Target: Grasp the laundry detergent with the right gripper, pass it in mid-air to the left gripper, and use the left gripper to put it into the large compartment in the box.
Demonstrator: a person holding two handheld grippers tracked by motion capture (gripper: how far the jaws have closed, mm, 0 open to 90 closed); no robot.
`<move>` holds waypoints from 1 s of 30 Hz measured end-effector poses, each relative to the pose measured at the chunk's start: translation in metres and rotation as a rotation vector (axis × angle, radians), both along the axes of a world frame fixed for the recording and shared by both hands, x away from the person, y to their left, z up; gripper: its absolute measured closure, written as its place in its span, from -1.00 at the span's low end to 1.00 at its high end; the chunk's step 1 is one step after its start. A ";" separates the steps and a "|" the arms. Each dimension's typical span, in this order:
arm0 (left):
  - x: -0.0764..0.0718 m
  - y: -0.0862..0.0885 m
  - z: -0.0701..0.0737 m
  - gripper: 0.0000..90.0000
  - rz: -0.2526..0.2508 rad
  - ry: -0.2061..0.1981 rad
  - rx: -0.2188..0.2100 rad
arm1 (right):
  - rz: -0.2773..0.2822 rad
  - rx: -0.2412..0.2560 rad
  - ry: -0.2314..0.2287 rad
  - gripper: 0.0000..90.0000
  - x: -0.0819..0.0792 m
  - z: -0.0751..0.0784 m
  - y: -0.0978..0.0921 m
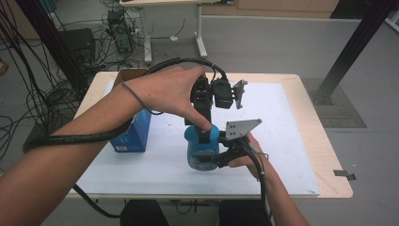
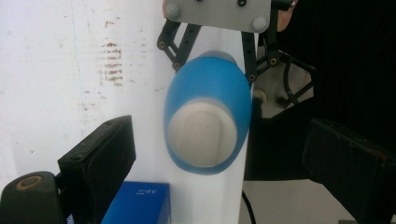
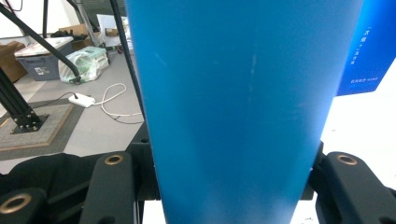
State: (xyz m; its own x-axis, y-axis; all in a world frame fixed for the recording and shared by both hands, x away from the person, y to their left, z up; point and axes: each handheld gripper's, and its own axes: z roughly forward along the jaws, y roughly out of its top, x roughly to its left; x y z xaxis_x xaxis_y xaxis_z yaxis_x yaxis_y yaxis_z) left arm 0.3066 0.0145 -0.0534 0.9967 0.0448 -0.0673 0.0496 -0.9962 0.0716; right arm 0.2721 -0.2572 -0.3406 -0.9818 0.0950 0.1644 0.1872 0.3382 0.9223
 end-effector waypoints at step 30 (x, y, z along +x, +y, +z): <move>-0.004 -0.005 -0.008 -0.78 -0.008 -0.005 0.010 | 0.006 0.007 -0.014 -0.01 -0.001 0.005 0.001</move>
